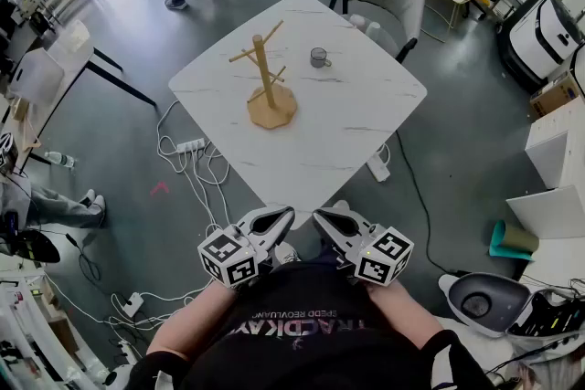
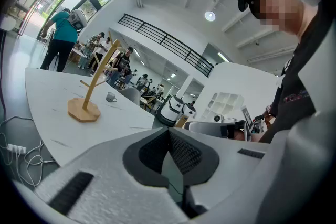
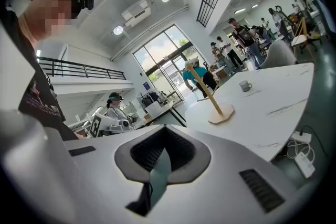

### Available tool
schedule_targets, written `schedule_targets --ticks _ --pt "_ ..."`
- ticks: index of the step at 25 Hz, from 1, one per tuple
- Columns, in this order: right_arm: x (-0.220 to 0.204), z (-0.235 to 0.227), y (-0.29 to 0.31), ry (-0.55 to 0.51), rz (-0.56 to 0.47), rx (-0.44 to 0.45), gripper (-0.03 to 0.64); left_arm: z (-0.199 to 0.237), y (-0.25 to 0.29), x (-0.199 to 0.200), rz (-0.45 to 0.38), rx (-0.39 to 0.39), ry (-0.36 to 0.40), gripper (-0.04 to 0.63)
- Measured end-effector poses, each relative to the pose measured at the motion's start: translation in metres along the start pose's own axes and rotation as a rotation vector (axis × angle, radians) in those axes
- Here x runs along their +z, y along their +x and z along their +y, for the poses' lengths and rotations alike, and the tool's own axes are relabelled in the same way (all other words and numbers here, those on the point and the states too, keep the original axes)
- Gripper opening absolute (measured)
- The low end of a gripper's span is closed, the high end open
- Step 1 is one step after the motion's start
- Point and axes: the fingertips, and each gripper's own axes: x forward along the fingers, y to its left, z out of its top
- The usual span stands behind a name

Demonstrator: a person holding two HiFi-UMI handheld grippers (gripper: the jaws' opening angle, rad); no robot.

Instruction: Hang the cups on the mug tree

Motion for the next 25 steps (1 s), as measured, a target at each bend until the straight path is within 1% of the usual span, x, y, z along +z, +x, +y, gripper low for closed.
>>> schedule_targets --ticks 12,18,25 --pt "0.0 0.001 -0.005 -0.001 -0.006 -0.004 0.009 -0.005 0.0 -0.001 0.001 -0.004 0.004 -0.003" --pt "0.004 0.003 -0.01 0.007 -0.035 0.001 0.011 -0.009 -0.001 -0.002 0.002 -0.01 0.002 -0.003" --pt "0.003 0.004 -0.007 -0.003 -0.03 0.005 0.011 -0.009 -0.004 -0.003 0.001 -0.005 0.009 -0.003"
